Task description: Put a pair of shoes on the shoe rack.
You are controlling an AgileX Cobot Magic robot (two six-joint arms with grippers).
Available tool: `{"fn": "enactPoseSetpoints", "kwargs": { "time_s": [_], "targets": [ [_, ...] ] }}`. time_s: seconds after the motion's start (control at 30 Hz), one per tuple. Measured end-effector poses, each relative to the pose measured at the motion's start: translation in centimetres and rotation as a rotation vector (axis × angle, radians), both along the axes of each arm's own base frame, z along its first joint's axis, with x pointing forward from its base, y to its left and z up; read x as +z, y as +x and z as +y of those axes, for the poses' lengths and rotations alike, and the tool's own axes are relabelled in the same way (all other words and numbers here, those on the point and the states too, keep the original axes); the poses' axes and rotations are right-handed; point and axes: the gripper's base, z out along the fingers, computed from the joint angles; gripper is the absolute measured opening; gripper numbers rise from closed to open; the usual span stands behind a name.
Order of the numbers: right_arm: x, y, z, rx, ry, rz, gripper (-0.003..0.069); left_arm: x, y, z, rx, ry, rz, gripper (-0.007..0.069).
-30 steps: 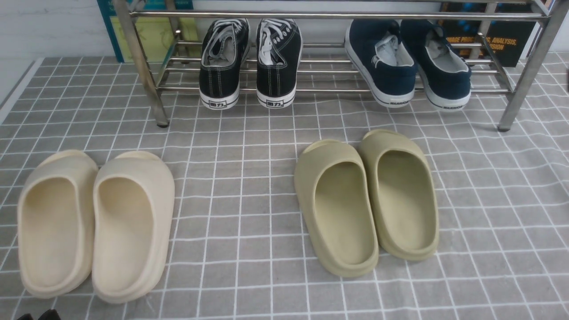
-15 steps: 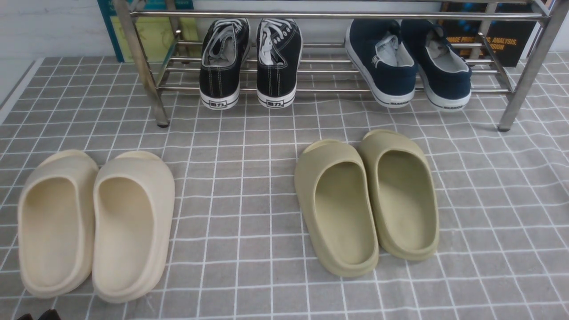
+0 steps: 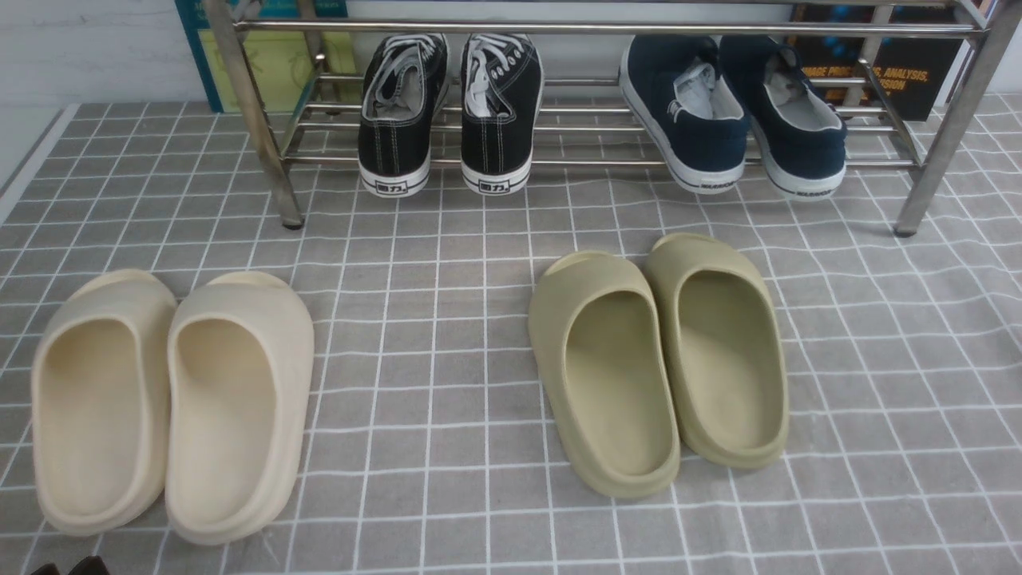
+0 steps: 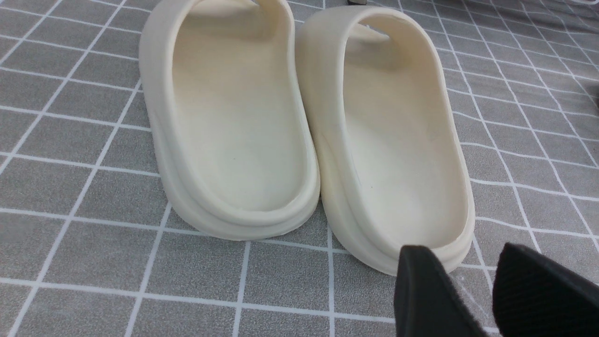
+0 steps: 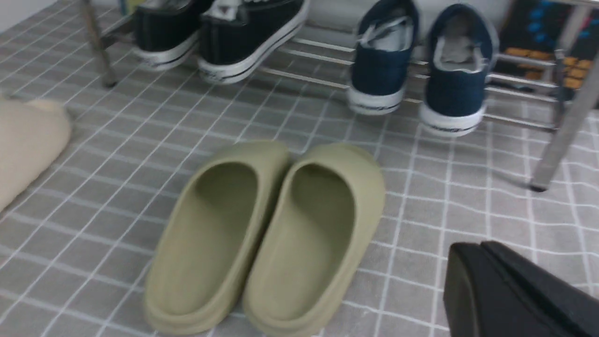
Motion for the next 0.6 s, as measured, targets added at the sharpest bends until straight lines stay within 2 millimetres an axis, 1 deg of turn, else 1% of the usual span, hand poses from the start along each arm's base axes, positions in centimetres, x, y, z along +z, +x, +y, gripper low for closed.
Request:
{"fn": "enactPoseSetpoints", "kwargs": {
  "time_s": [0.03, 0.07, 0.13, 0.17, 0.23, 0.27, 0.33, 0.37, 0.4, 0.43, 0.6],
  "targets": [
    [-0.3, -0.1, -0.1, -0.007, 0.000, 0.003, -0.0004, 0.0, 0.0, 0.0, 0.000, 0.000, 0.000, 0.0239],
    [-2.5, -0.7, -0.9, -0.093, 0.002, -0.026, -0.0004, 0.0, 0.0, 0.0, 0.000, 0.000, 0.000, 0.0239],
    [-5.1, -1.3, -1.6, -0.181, -0.002, -0.024, -0.0004, 0.0, 0.0, 0.0, 0.000, 0.000, 0.000, 0.0239],
    [-5.1, -1.3, -1.6, -0.188, -0.002, -0.025, -0.0004, 0.0, 0.0, 0.0, 0.000, 0.000, 0.000, 0.0239],
    [-7.8, -2.0, -2.3, -0.289, 0.013, -0.020, -0.0004, 0.0, 0.0, 0.0, 0.000, 0.000, 0.000, 0.0239],
    [-8.5, -2.0, -2.4, -0.305, 0.026, -0.009, -0.0004, 0.0, 0.0, 0.0, 0.000, 0.000, 0.000, 0.0239],
    [-11.0, -2.4, -2.7, -0.367, 0.053, -0.008, -0.0004, 0.0, 0.0, 0.0, 0.000, 0.000, 0.000, 0.0239],
    [-11.4, -2.4, -2.8, -0.371, 0.056, -0.007, -0.0004, 0.0, 0.0, 0.0, 0.000, 0.000, 0.000, 0.0239],
    [-12.3, -2.5, -2.8, -0.382, 0.066, -0.003, -0.0004, 0.0, 0.0, 0.0, 0.000, 0.000, 0.000, 0.0239],
    [-12.7, -2.5, -2.8, -0.386, 0.073, 0.010, -0.0004, 0.0, 0.0, 0.0, 0.000, 0.000, -0.001, 0.0239],
    [-13.0, -2.5, -2.8, -0.387, 0.075, 0.023, -0.0004, 0.0, 0.0, 0.0, 0.000, 0.000, -0.001, 0.0239]
  ]
}}
